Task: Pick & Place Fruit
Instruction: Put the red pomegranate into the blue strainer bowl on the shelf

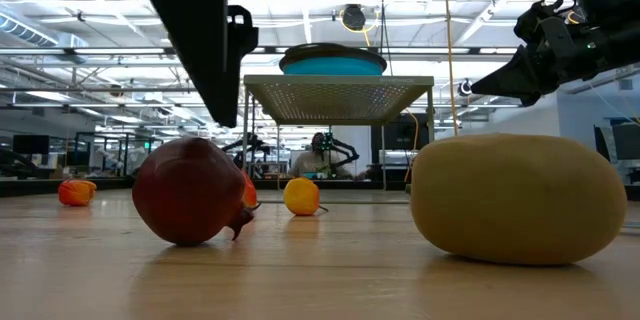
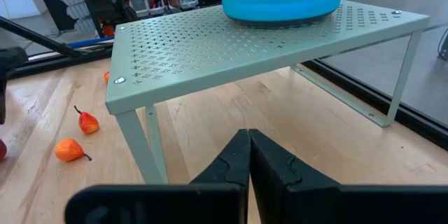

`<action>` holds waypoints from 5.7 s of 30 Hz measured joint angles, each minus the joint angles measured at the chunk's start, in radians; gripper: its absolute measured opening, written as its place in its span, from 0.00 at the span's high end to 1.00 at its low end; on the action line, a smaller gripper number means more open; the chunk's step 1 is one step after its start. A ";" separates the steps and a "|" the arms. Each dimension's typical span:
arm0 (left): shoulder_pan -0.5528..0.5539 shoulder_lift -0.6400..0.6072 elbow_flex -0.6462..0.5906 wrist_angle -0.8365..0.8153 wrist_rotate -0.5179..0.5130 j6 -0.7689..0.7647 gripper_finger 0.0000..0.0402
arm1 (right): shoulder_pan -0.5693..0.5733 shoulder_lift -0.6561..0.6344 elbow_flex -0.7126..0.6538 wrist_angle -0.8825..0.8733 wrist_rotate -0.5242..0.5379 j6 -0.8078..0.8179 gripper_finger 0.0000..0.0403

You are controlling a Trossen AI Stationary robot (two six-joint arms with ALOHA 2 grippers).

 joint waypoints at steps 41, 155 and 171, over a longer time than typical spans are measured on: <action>-0.001 0.024 -0.199 0.233 0.034 -0.009 0.09 | 0.000 0.000 0.000 0.023 0.000 0.000 1.00; 0.487 -0.476 -0.189 0.524 -0.293 0.441 0.50 | 0.000 0.000 0.000 0.023 0.001 0.000 1.00; 0.736 -0.476 -0.189 0.609 -0.144 0.629 0.50 | 0.000 0.000 0.000 0.023 0.000 0.000 1.00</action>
